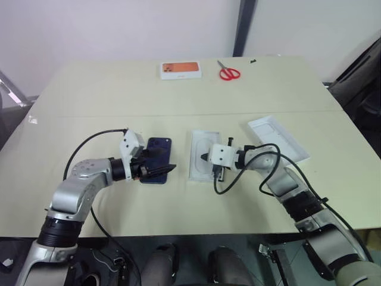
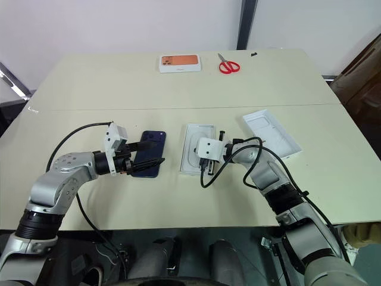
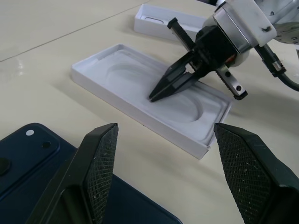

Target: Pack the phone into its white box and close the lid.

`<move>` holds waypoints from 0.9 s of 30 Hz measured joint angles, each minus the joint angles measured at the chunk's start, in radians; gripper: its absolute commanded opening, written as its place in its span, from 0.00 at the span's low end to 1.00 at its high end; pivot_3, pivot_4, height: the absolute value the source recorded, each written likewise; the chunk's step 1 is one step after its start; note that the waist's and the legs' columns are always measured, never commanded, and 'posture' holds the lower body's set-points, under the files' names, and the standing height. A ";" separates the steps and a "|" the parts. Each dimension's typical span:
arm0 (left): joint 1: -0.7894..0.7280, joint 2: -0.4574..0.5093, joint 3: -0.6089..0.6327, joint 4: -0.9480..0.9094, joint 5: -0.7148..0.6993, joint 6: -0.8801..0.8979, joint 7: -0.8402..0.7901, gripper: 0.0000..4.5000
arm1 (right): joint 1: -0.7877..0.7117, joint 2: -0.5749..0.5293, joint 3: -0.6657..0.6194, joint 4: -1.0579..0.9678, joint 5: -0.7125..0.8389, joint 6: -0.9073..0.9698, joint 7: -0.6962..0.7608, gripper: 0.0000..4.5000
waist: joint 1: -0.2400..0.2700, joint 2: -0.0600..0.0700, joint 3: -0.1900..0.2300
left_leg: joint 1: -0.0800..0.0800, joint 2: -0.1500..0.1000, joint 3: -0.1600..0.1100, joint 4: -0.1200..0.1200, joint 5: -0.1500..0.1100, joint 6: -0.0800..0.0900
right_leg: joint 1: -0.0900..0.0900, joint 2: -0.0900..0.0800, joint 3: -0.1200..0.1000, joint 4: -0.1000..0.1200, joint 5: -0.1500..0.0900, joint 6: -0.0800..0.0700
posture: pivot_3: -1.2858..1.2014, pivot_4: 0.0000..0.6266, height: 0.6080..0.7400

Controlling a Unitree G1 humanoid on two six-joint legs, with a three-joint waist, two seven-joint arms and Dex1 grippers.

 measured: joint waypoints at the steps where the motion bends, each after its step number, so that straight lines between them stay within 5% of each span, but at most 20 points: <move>1: 0.000 0.000 -0.002 0.000 0.005 -0.001 0.001 0.77 | 0.006 0.001 -0.006 -0.009 0.011 0.009 0.009 0.01 | 0.000 0.000 0.000 | 0.000 0.000 0.000 0.000 0.000 0.000 | 0.000 0.000 0.000 0.000 0.000 0.000 | 0.52 0.24 0.95; 9: -0.081 -0.064 -0.027 0.131 0.125 -0.061 0.127 0.77 | 0.056 -0.006 -0.174 -0.116 0.176 0.123 0.022 0.01 | 0.005 0.000 0.000 | 0.000 0.000 -0.001 0.000 0.000 0.000 | 0.000 0.000 0.000 0.000 0.000 0.000 | 0.52 0.24 0.95; 12: -0.094 -0.067 -0.033 0.143 0.139 -0.059 0.133 0.58 | 0.106 -0.049 -0.256 -0.173 0.231 0.173 0.020 0.00 | 0.002 0.000 0.000 | 0.000 0.000 0.000 -0.002 0.000 0.000 | -0.001 0.000 0.000 0.000 0.000 0.000 | 0.52 0.24 0.95; 17: -0.080 -0.075 -0.098 0.178 0.209 -0.051 0.151 0.02 | 0.235 -0.154 -0.336 -0.229 0.257 0.223 0.017 0.00 | 0.002 0.000 0.000 | 0.000 0.000 0.000 -0.002 -0.002 0.005 | -0.001 0.000 0.000 0.000 0.000 0.000 | 0.52 0.24 0.95; 27: -0.136 -0.138 -0.211 0.169 0.294 0.020 0.187 0.01 | 0.290 -0.151 -0.279 -0.258 0.179 0.197 -0.027 0.00 | 0.001 0.000 0.000 | 0.000 0.000 0.000 -0.001 -0.001 0.002 | -0.001 0.000 0.000 0.001 0.000 0.000 | 0.52 0.24 0.95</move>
